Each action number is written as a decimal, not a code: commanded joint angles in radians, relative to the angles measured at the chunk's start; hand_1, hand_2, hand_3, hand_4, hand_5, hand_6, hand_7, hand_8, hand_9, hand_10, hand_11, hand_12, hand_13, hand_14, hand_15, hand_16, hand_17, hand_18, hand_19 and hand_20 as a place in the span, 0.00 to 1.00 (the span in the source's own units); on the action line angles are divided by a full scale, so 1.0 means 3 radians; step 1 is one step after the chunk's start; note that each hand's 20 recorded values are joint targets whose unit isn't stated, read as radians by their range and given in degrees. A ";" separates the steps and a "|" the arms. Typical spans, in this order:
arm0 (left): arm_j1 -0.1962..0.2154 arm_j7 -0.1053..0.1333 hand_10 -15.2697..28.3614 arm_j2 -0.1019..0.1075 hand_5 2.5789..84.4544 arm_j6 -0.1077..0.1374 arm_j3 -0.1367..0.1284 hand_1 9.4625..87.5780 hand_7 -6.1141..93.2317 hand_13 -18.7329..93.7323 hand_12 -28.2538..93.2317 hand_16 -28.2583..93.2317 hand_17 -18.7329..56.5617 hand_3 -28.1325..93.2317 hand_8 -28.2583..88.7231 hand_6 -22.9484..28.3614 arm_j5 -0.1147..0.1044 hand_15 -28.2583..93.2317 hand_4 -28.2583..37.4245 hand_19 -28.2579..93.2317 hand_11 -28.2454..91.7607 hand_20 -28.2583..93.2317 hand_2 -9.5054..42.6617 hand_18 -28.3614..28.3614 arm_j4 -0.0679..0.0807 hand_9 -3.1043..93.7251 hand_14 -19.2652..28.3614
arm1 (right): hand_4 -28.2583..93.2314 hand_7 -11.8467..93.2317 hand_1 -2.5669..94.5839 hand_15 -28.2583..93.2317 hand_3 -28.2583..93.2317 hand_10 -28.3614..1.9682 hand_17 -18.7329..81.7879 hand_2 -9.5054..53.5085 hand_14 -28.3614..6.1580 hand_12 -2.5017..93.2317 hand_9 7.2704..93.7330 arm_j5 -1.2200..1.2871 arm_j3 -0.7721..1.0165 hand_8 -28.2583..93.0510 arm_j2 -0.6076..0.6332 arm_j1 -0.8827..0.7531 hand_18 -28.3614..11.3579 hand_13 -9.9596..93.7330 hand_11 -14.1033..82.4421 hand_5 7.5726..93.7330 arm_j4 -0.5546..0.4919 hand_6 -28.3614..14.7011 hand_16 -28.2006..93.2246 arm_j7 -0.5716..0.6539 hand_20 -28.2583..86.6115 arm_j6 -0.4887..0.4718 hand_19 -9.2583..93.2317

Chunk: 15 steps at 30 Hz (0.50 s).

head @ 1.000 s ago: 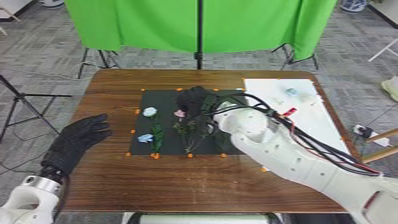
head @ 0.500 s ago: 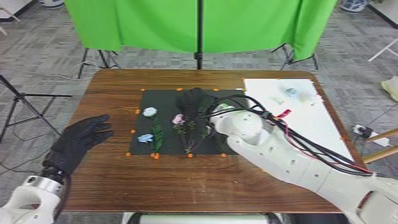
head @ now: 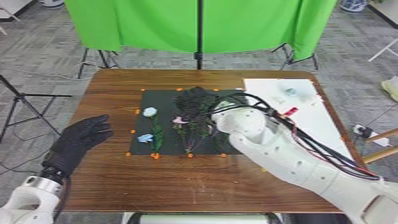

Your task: Arrange flowers

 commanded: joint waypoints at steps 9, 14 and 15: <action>0.0147 0.0038 0.70 -0.0071 0.46 0.0042 -0.0053 0.23 0.31 0.42 0.35 0.18 0.14 0.83 0.14 0.57 -0.0004 0.63 0.00 0.72 0.49 0.21 0.29 0.92 -0.0030 0.41 0.78 | 0.00 0.39 0.27 0.44 0.99 0.58 0.30 0.01 0.48 0.22 0.24 0.0316 0.0293 0.08 0.0969 0.0141 0.27 0.31 0.38 0.26 0.0134 0.60 0.35 0.0657 0.45 0.0435 0.63; 0.0174 0.0053 0.70 -0.0065 0.46 0.0055 -0.0082 0.23 0.31 0.42 0.35 0.18 0.14 0.83 0.14 0.57 -0.0007 0.64 0.00 0.72 0.49 0.21 0.29 0.92 -0.0033 0.41 0.78 | 0.00 0.38 0.28 0.43 0.99 0.54 0.29 0.01 0.48 0.23 0.23 0.0393 0.0326 0.09 0.1382 -0.0049 0.26 0.32 0.37 0.25 0.0188 0.57 0.37 0.0903 0.43 0.0601 0.62; 0.0176 0.0059 0.70 -0.0063 0.46 0.0056 -0.0082 0.23 0.31 0.42 0.35 0.18 0.14 0.83 0.14 0.57 -0.0008 0.64 0.00 0.72 0.49 0.21 0.29 0.92 -0.0032 0.41 0.78 | 0.00 0.38 0.28 0.43 0.99 0.55 0.30 0.01 0.50 0.23 0.25 0.0411 0.0328 0.09 0.1443 -0.0098 0.26 0.35 0.38 0.26 0.0173 0.56 0.37 0.0954 0.42 0.0643 0.63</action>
